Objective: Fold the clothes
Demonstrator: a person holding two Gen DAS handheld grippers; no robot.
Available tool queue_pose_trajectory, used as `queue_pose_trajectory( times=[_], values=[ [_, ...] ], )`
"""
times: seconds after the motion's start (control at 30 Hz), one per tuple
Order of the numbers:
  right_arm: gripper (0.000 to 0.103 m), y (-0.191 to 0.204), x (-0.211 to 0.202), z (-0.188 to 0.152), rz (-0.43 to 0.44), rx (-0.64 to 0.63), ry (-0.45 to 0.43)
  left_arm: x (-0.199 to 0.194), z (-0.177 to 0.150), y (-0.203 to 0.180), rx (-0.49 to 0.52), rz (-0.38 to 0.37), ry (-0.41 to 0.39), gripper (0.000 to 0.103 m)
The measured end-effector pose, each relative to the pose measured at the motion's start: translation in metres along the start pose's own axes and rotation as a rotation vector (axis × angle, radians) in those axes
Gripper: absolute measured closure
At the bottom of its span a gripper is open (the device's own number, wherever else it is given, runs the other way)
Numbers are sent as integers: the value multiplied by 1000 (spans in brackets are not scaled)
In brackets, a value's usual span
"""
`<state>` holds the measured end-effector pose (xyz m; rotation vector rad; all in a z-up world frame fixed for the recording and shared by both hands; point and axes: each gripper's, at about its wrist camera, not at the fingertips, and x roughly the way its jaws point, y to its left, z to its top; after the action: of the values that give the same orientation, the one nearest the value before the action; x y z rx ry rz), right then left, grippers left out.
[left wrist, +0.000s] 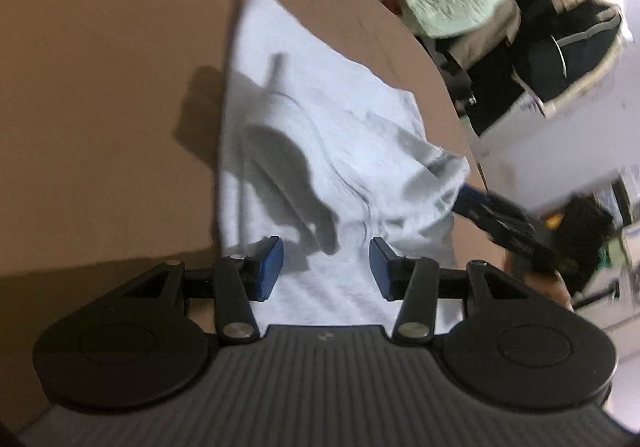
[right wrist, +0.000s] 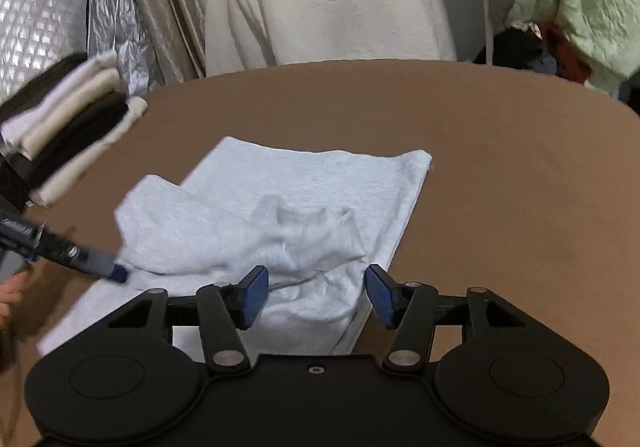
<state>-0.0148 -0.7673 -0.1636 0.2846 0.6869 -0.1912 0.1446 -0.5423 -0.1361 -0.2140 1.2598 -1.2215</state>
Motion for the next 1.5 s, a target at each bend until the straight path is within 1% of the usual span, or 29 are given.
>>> queue_pose_trajectory(
  times=[0.1, 0.17, 0.2, 0.23, 0.27, 0.3, 0.33, 0.37, 0.4, 0.43, 0.47, 0.53, 0.63, 0.7, 0.77, 0.87, 0.93, 1.0, 1.07, 1.1, 1.13, 1.17, 1.2, 1.23, 1.27, 1.3, 1.4, 1.43, 1.5],
  values=[
    [42, -2, 23, 0, -39, -38, -8, 6, 9, 3, -20, -50, -24, 57],
    [42, -10, 34, -2, -28, 7, -29, 13, 26, 3, -49, -69, -71, 57],
    [47, -10, 34, -3, -17, 12, -52, 17, 35, 4, -60, -81, -97, 57],
    [55, -11, 33, -4, -6, 15, -76, 20, 44, 4, -72, -94, -124, 57],
    [76, -12, 33, -5, 5, 19, -99, 18, 51, 3, -79, -121, -167, 57],
    [82, -11, 30, -3, 12, 12, -112, 17, 59, 1, -87, -148, -210, 57],
    [83, -11, 28, -2, 11, 14, -127, 11, 63, -1, -87, -190, -261, 55],
    [85, -11, 27, 0, 8, 15, -142, 4, 67, -6, -67, -220, -292, 45],
    [85, -11, 24, 0, 4, 19, -151, -4, 68, -11, -36, -219, -314, 36],
    [85, -13, 24, 1, -4, 39, -148, -12, 65, -15, 11, -196, -333, 34],
    [85, -17, 29, 1, -11, 80, -118, -19, 62, -19, 58, -171, -352, 31],
    [84, -24, 39, 1, -29, 159, -45, -29, 49, -20, 151, -83, -364, 25],
    [83, -30, 45, -1, -16, 230, -27, -27, 34, -8, 189, 2, -358, 24],
    [82, -40, 47, 0, 4, 320, -12, -23, 26, 2, 193, 46, -355, 24],
    [81, -50, 45, -3, 43, 411, -12, -18, 22, -2, 279, 121, -317, 24],
    [80, -48, 42, -6, 55, 383, -22, -13, 13, -19, 449, 126, -251, 24],
    [74, -39, 43, -6, 48, 322, -32, -6, 1, -36, 545, 88, -215, 24],
    [63, -33, 44, -4, 54, 285, -44, 10, -6, -53, 646, 178, -200, 24],
    [54, -31, 45, -3, 72, 266, -55, 36, -2, -66, 751, 345, -190, 24],
    [53, -29, 46, -3, 74, 261, -59, 49, 1, -73, 803, 430, -185, 24],
    [53, -29, 44, -4, 71, 249, -67, 59, 8, -76, 816, 459, -174, 25],
    [54, -28, 43, -4, 68, 237, -75, 68, 16, -79, 827, 486, -163, 35],
    [59, -27, 41, -4, 62, 220, -88, 73, 28, -81, 801, 467, -126, 52],
    [66, -25, 38, -4, 52, 200, -107, 79, 41, -83, 773, 446, -89, 58],
    [80, -23, 35, -2, 37, 174, -133, 80, 51, -86, 733, 433, -71, 68],
    [81, -22, 31, -1, 29, 162, -159, 81, 62, -88, 693, 434, -72, 73],
    [83, -19, 25, 1, 21, 139, -211, 77, 86, -90, 618, 471, -171, 73],
    [83, -18, 24, 1, 20, 134, -224, 75, 94, -84, 586, 480, -222, 73],
    [83, -21, 32, 1, -5, 152, -178, 68, 104, -72, 516, 504, -290, 73]
  ],
)
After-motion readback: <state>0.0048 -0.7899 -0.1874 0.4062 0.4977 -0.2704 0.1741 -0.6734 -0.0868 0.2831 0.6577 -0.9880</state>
